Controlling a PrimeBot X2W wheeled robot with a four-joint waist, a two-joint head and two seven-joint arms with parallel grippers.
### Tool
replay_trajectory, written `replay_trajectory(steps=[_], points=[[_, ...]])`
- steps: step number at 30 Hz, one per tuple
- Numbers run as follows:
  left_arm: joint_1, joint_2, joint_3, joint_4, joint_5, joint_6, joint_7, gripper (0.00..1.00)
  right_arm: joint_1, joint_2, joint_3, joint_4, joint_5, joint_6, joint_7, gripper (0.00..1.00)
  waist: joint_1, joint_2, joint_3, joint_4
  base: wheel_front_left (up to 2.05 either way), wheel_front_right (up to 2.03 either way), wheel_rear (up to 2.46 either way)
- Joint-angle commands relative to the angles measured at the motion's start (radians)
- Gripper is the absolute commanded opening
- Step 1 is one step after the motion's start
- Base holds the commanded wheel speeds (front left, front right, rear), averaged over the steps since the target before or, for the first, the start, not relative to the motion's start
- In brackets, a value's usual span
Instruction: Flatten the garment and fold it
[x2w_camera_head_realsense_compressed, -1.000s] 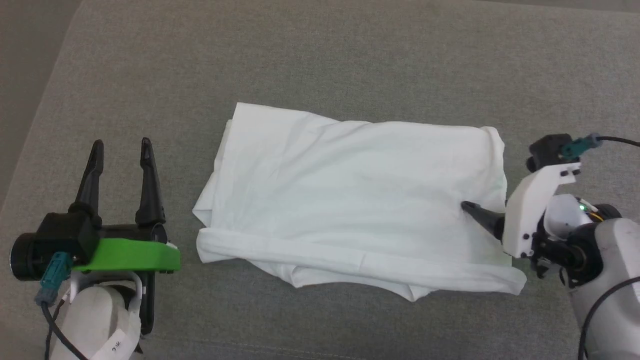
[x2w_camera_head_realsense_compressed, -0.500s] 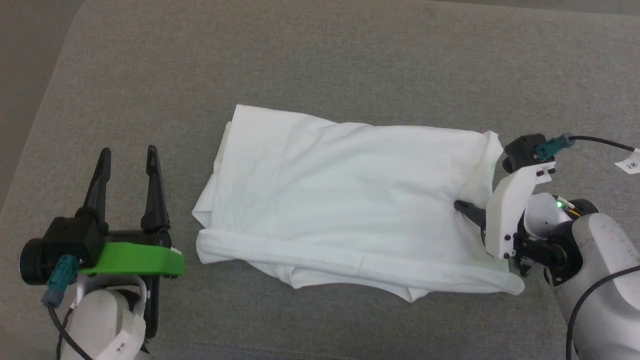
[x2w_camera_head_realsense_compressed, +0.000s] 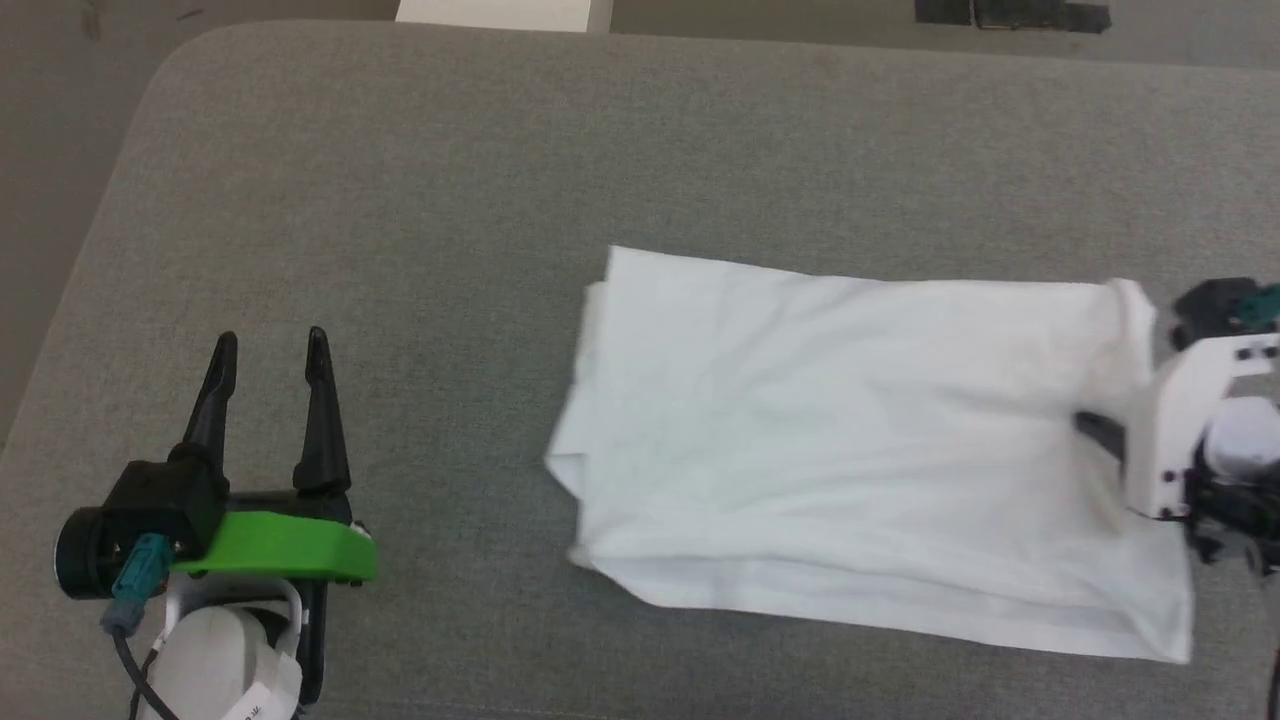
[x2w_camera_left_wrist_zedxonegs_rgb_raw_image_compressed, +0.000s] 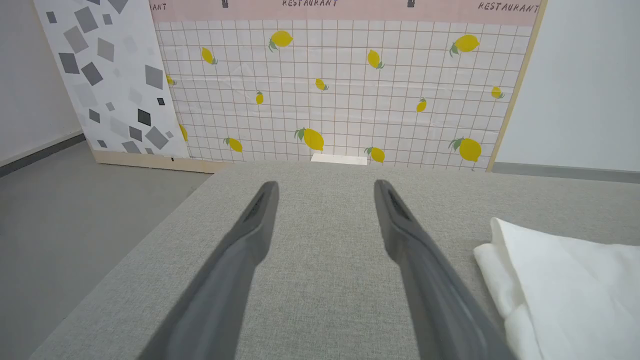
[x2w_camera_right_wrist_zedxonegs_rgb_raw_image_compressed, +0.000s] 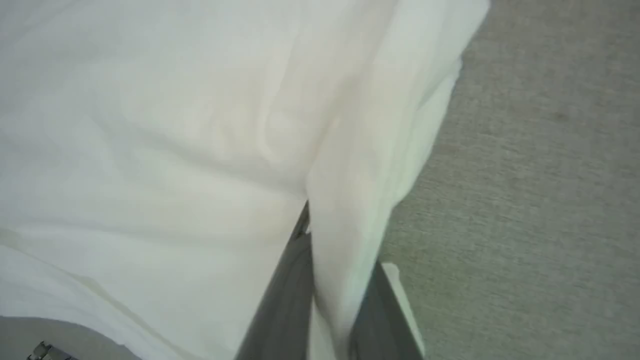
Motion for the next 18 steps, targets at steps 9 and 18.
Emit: replay_trajectory(steps=[9,18], points=[[0.024,-0.017,0.021,0.021,0.010,-0.020,-0.004,1.00,0.018,0.015,-0.176,0.011,-0.148,-0.002,0.040,0.00,-0.0001,0.0000,-0.019,-0.016,0.00,0.00,0.00],[0.048,-0.028,0.033,0.041,0.016,-0.029,-0.004,1.00,0.011,0.035,-0.093,-0.197,-0.188,-0.002,0.254,0.00,-0.0001,0.0000,-0.064,-0.022,0.00,0.00,0.00]])
